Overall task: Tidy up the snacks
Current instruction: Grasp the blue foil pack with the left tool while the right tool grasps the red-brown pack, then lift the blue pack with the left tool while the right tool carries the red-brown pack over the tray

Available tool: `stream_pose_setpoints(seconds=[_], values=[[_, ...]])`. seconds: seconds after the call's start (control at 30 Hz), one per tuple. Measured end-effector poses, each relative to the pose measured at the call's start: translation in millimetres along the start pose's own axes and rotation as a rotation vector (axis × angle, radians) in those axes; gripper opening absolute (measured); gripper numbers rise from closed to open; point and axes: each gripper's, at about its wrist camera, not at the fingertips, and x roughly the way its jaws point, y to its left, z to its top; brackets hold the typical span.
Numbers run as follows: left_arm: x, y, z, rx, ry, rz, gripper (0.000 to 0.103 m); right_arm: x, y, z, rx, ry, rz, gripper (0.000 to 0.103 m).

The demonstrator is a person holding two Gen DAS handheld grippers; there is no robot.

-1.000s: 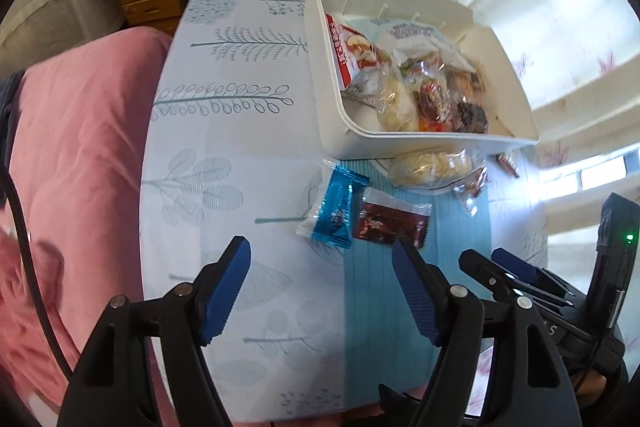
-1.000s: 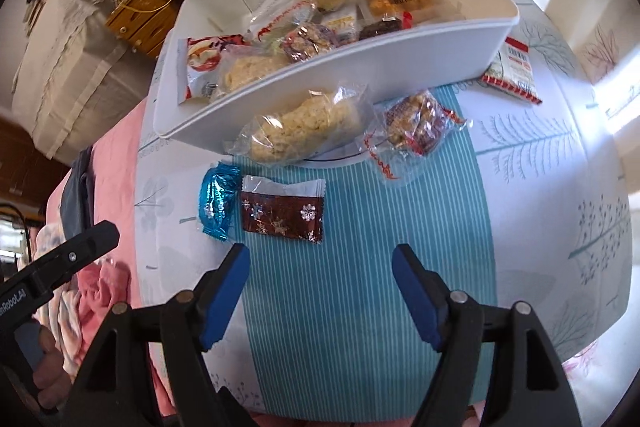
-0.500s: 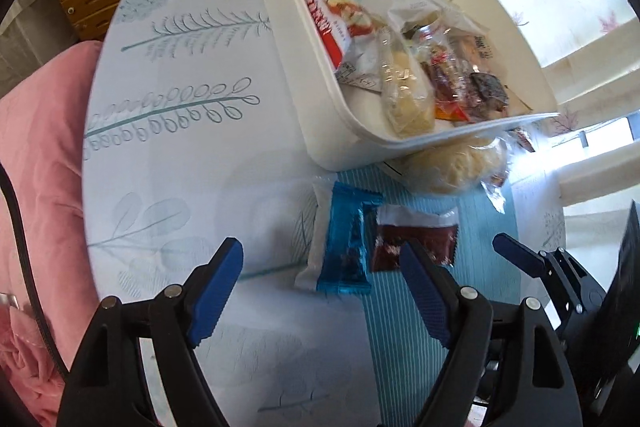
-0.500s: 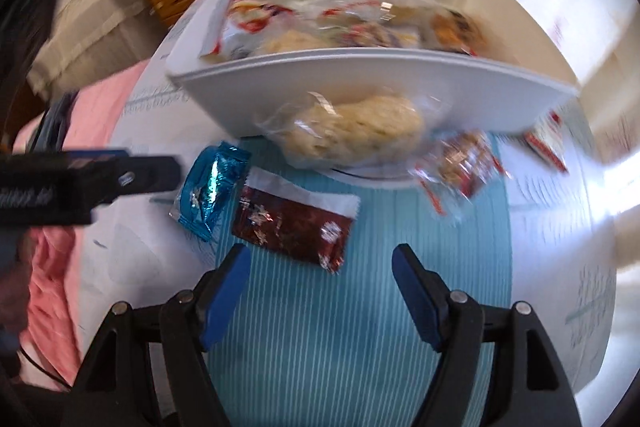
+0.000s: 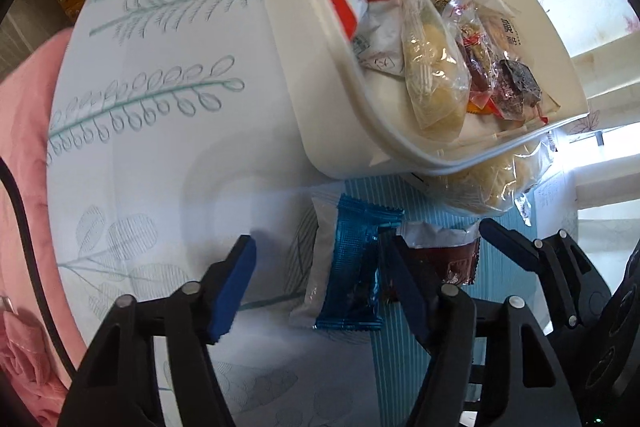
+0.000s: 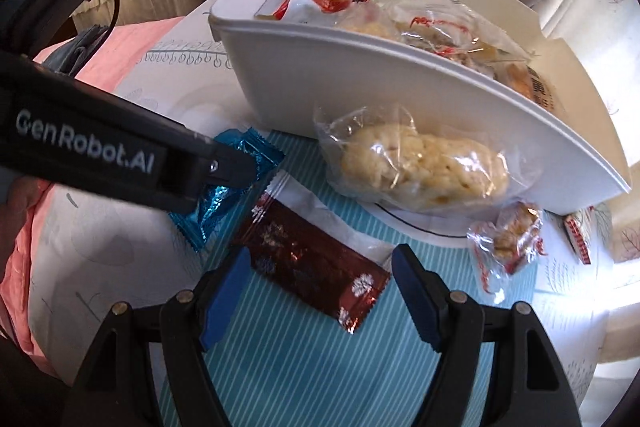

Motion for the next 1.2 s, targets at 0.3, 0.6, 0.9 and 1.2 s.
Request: stream_pose_setpoints(seconds=[0.3, 0.6, 0.9, 1.2], values=[[4.5, -2.4, 6.2, 0.023, 0.004, -0.042, 0.029, 8.9, -7.4, 11.1, -0.007, 0.018, 0.013, 0.065], [0.9, 22.2, 0.5, -0.001, 0.006, -0.091, 0.026, 11.1, -16.4, 20.3, 0.033, 0.032, 0.070, 0.042], [-6.7, 39.1, -4.8, -0.039, 0.012, -0.095, 0.023, 12.9, -14.8, 31.8, 0.103, 0.094, 0.103, 0.034], [-26.8, 58.8, -16.8, -0.128, 0.000, -0.067, 0.023, 7.9, -22.4, 34.3, 0.186, 0.149, 0.274, 0.028]])
